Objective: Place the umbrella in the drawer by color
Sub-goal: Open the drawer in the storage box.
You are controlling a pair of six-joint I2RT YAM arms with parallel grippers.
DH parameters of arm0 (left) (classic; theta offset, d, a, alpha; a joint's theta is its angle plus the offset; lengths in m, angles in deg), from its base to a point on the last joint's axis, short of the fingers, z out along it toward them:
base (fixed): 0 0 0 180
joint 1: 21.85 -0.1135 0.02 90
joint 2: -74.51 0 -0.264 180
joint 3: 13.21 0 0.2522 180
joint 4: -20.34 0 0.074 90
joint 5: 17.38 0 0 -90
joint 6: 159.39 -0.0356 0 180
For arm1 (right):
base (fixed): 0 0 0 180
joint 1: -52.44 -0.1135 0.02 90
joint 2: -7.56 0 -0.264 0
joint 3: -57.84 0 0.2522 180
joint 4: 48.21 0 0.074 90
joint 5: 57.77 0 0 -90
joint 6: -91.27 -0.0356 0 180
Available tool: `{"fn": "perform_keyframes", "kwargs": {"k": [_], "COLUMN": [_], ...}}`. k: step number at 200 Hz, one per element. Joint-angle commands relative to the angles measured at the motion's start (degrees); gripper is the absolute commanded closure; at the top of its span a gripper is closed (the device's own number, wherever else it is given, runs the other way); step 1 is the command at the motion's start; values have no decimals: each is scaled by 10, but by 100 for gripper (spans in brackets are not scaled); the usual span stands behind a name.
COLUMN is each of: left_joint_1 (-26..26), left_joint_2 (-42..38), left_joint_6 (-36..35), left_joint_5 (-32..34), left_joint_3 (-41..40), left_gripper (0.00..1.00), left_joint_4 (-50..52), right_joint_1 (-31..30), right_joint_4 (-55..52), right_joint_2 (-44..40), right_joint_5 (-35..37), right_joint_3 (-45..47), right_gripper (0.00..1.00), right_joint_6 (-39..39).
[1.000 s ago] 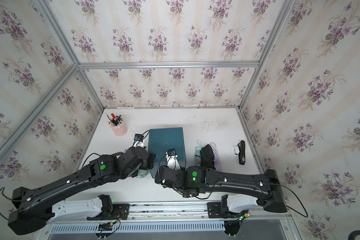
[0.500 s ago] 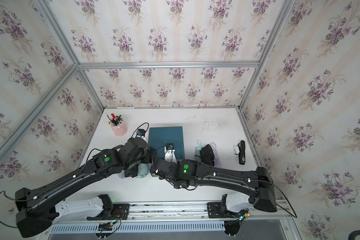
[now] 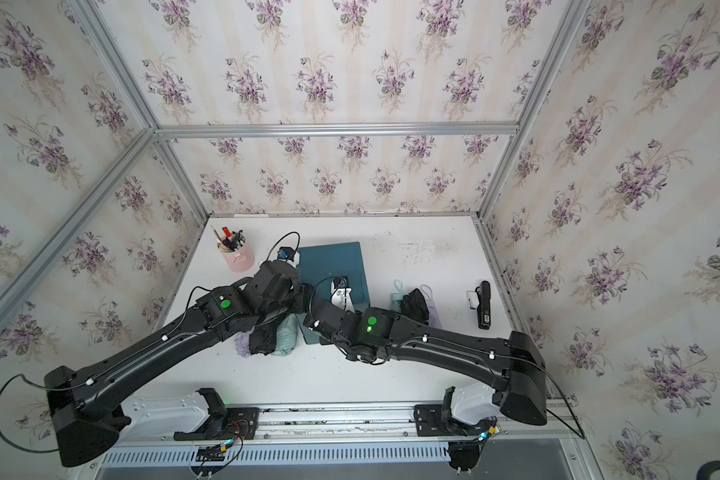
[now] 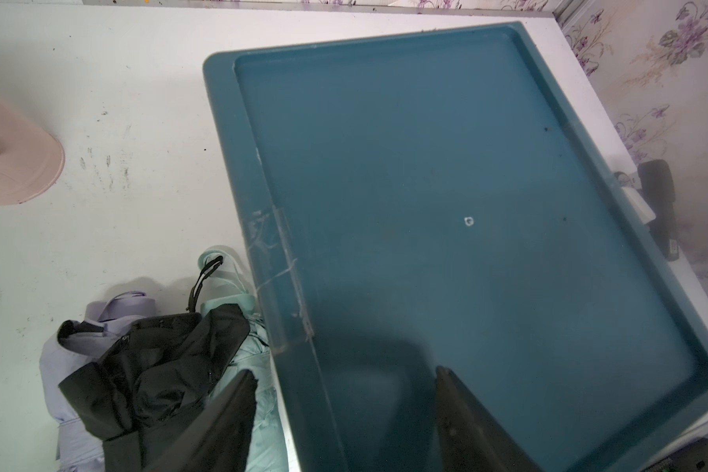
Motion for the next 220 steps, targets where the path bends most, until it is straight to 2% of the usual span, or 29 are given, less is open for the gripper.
{"fn": "perform_keyframes", "kwargs": {"k": [1, 66, 94, 103, 153, 220], "left_joint_1": [-3, -17, -27, -30, -41, -59], "left_joint_2": [11, 35, 54, 61, 99, 147], "left_joint_6": [-3, 31, 27, 26, 26, 34], "left_joint_5": [-2, 1, 3, 3, -1, -2], "left_joint_3": [-14, -28, -18, -17, 0, 7], "left_gripper": [34, 42, 44, 49, 52, 55], "left_joint_4": [73, 62, 67, 63, 52, 40], "right_joint_1": [1, -9, -42, -53, -107, -130], "right_joint_4": [25, 54, 45, 36, 12, 4], "right_joint_2": [-5, -88, -118, -125, -158, -167], "right_joint_5": [12, -30, -23, -14, 20, 24], "right_joint_3": [2, 85, 106, 109, 118, 121], "right_gripper": [100, 100, 100, 100, 100, 100], "right_joint_6": [12, 1, -12, -19, -49, -70]}}
